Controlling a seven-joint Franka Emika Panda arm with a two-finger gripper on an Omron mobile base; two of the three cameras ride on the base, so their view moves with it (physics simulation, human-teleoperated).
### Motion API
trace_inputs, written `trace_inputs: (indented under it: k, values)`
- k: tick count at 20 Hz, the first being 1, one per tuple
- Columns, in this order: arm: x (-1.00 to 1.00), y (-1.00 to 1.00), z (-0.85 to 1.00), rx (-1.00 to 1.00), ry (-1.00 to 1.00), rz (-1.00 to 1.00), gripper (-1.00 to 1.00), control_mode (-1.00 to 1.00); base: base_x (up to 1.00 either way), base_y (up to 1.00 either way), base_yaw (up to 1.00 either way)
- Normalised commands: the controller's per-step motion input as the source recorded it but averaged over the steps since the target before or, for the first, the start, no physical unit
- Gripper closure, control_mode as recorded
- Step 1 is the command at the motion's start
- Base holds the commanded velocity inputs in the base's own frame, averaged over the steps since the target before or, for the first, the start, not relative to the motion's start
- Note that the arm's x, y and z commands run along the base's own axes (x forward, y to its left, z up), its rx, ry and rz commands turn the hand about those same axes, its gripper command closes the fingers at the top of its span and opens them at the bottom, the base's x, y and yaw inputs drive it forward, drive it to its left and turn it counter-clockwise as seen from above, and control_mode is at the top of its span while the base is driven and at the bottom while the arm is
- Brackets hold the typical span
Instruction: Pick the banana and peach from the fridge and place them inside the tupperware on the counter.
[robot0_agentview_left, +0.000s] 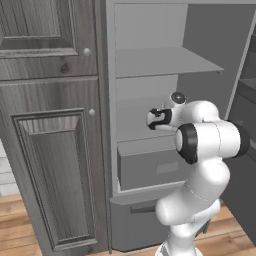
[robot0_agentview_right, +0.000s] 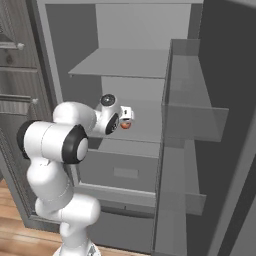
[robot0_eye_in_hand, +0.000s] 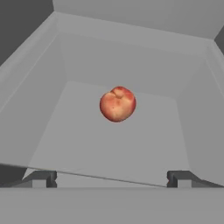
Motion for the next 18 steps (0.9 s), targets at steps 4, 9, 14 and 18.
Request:
trace_inputs:
  k: [4,9,14,18]
  values:
    - [0.34,0.0,-0.16,0.0,0.0,0.0,-1.0,-1.0,0.0,0.0,0.0]
    - [0.35,0.0,-0.2,0.0,0.01,0.0,-1.0,-1.0,0.0,0.0,0.0]
    - [0.36,0.0,-0.2,0.0,0.01,0.0,-1.0,-1.0,0.0,0.0,0.0]
    - [0.34,0.0,-0.2,0.0,0.0,0.0,-1.0,-1.0,0.0,0.0,0.0]
